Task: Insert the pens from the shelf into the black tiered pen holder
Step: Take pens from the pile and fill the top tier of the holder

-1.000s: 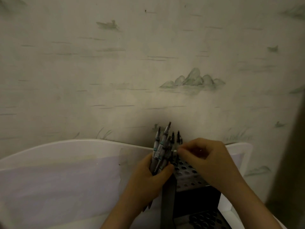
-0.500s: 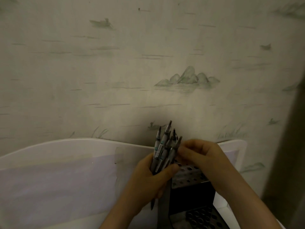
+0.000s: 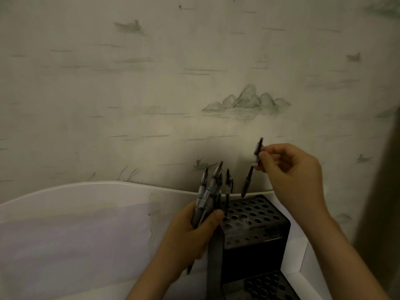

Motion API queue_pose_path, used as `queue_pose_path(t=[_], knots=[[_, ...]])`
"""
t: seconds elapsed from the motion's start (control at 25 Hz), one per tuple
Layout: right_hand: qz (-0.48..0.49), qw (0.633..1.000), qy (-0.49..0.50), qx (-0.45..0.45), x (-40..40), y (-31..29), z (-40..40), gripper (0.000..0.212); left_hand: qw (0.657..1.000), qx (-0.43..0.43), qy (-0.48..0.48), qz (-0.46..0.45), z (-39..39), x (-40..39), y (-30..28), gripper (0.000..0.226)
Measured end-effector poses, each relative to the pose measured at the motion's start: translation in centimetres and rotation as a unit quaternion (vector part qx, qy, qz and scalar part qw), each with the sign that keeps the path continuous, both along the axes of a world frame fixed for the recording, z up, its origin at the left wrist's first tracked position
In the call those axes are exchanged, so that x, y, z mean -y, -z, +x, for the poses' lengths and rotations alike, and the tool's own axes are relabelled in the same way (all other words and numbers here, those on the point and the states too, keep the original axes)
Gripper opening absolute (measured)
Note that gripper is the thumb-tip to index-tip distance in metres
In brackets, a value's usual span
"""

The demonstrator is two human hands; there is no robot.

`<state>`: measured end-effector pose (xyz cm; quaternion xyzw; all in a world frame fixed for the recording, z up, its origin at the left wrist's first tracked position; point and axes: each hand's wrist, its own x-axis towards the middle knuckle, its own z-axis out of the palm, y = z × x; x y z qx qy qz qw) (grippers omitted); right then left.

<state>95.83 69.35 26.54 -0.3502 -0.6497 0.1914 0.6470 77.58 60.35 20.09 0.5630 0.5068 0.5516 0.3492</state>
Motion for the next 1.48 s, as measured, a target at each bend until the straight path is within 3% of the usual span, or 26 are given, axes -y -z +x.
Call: queue_pose_path(t=[0.28,0.48,0.8,0.96,1.04,1.24,1.48], knots=[[-0.007,0.998,0.006,0.054,-1.2,1.9,-1.2,0.004,1.000,0.009,-0.003,0.003,-0.4,-0.5,0.2,0.020],[-0.051,0.985,0.007,0.164,-1.7,3.5,-1.5,0.006,1.000,0.002,-0.002,0.011,-0.4,-0.7,0.3,0.020],[-0.102,0.974,0.002,0.200,-1.7,3.3,-0.7,0.009,1.000,0.003,-0.004,0.015,0.1,-0.8,0.3,0.018],[-0.037,0.995,0.027,0.091,0.2,3.6,-0.3,0.015,1.000,-0.014,0.005,0.010,0.3,-0.6,0.0,0.018],[-0.021,0.998,-0.019,0.056,1.7,3.5,-0.5,0.012,1.000,-0.013,0.008,0.010,0.5,-0.6,0.0,0.016],[-0.164,0.964,-0.203,0.051,3.5,3.4,-1.4,0.010,0.999,-0.016,0.038,0.031,1.2,-0.7,-0.2,0.004],[-0.198,0.957,-0.207,-0.036,3.4,2.9,-1.1,0.008,0.998,-0.023,0.056,0.035,1.4,-0.6,-0.3,0.003]])
